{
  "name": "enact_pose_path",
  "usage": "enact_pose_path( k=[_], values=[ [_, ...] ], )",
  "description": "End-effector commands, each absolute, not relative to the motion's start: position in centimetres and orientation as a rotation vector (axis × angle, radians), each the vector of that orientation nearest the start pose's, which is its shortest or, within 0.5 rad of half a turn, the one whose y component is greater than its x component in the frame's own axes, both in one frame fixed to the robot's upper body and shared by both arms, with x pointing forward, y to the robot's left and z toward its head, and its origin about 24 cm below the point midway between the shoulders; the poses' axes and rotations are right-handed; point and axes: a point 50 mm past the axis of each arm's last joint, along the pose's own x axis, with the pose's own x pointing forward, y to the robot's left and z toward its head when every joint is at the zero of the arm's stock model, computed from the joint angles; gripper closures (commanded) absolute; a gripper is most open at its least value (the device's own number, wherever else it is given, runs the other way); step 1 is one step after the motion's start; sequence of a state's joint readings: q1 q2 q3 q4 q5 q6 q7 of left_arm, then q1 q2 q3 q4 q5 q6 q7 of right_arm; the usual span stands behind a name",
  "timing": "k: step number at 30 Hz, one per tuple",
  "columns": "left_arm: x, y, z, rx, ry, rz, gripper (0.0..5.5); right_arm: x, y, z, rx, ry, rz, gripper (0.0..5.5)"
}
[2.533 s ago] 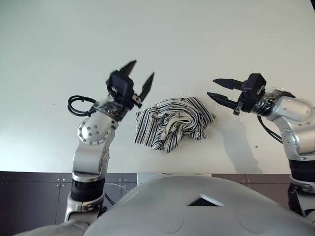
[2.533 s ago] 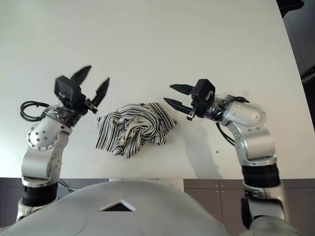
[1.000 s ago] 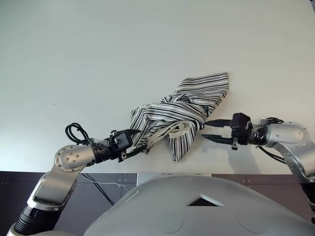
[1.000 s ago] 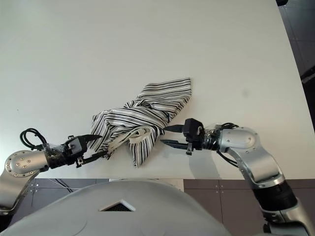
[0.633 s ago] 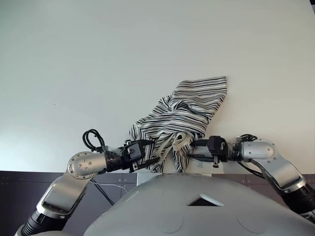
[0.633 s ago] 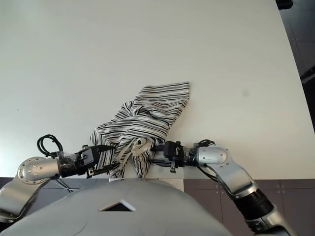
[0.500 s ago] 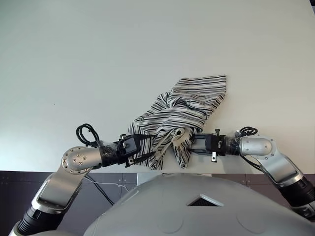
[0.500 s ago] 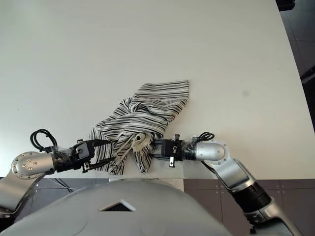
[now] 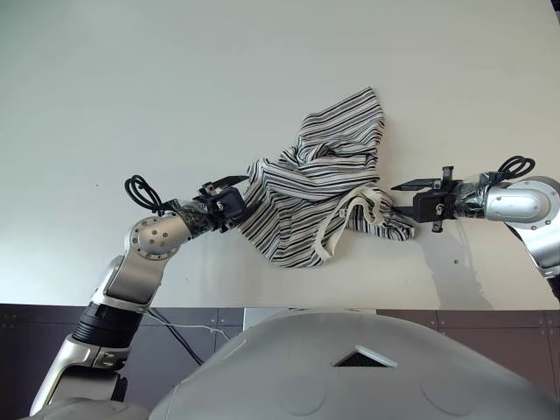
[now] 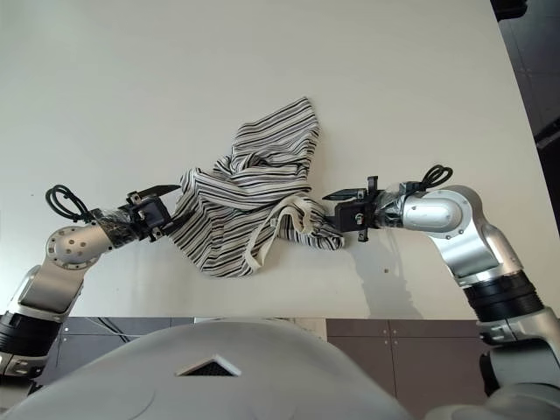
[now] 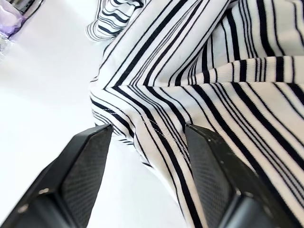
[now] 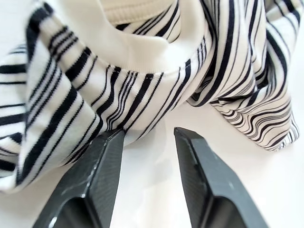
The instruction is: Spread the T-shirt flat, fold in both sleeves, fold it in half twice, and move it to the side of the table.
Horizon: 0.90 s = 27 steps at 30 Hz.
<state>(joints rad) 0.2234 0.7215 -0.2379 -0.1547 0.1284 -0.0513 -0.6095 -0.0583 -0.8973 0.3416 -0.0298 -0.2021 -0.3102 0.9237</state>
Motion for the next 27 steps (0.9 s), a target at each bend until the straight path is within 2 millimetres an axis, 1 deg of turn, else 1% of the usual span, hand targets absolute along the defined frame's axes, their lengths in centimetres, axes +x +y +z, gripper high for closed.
enact_pose_path(
  k=[1, 3, 5, 6, 8, 9, 11, 13, 15, 17, 19, 21, 23, 25, 27],
  values=[
    [17.5, 23.1, -0.8, 0.894, 0.528, -0.888, 2.72, 23.8, -20.5, 6.5, -1.299, 0.102, 1.196, 3.59],
    [18.2, 23.9, -1.2, 0.957, 0.534, -0.867, 2.72, 25.0, -20.1, 8.0, -1.361, -0.049, 1.106, 3.59],
    [18.5, 24.5, -1.5, 0.994, 0.537, -0.854, 2.72, 25.6, -19.3, 9.4, -1.34, -0.173, 1.054, 3.59],
    [18.7, 24.7, -1.6, 1.005, 0.536, -0.848, 2.72, 25.6, -18.9, 10.0, -1.26, -0.196, 1.039, 3.59],
    [19.1, 24.7, -0.9, 0.977, 0.494, -0.828, 2.72, 24.9, -18.6, 10.3, -1.001, -0.111, 1.047, 3.59],
    [19.6, 23.9, 0.5, 0.896, 0.421, -0.815, 2.72, 23.9, -18.8, 9.7, -0.862, -0.024, 1.079, 3.59],
    [20.4, 22.5, 3.8, 0.758, 0.267, -0.791, 2.72, 21.3, -18.9, 8.1, -0.665, 0.132, 1.161, 3.59],
    [21.0, 22.0, 6.9, 0.731, 0.146, -0.781, 2.72, 19.1, -18.8, 6.2, -0.569, 0.251, 1.195, 3.59],
    [20.7, 22.2, 9.0, 0.762, 0.087, -0.788, 2.72, 18.4, -18.7, 5.5, -0.547, 0.291, 1.194, 3.59],
    [19.6, 22.5, 9.9, 0.832, 0.071, -0.87, 2.72, 18.3, -19.0, 5.6, -0.536, 0.296, 1.163, 3.59],
    [17.6, 21.9, 9.9, 0.844, 0.089, -0.995, 2.72, 18.4, -19.5, 5.8, -0.544, 0.297, 1.125, 3.59],
    [15.1, 21.4, 8.5, 0.937, 0.112, -1.133, 2.72, 18.3, -19.6, 5.9, -0.544, 0.297, 1.108, 3.59],
    [13.4, 21.5, 6.7, 1.018, 0.136, -1.21, 2.72, 18.2, -19.5, 5.9, -0.541, 0.295, 1.105, 3.59],
    [12.6, 21.7, 5.5, 1.075, 0.136, -1.225, 2.72, 18.2, -19.4, 6.0, -0.54, 0.29, 1.097, 3.59],
    [12.4, 21.8, 4.8, 1.126, 0.12, -1.225, 2.72, 18.3, -19.1, 6.3, -0.485, 0.278, 1.092, 3.59]
  ],
)
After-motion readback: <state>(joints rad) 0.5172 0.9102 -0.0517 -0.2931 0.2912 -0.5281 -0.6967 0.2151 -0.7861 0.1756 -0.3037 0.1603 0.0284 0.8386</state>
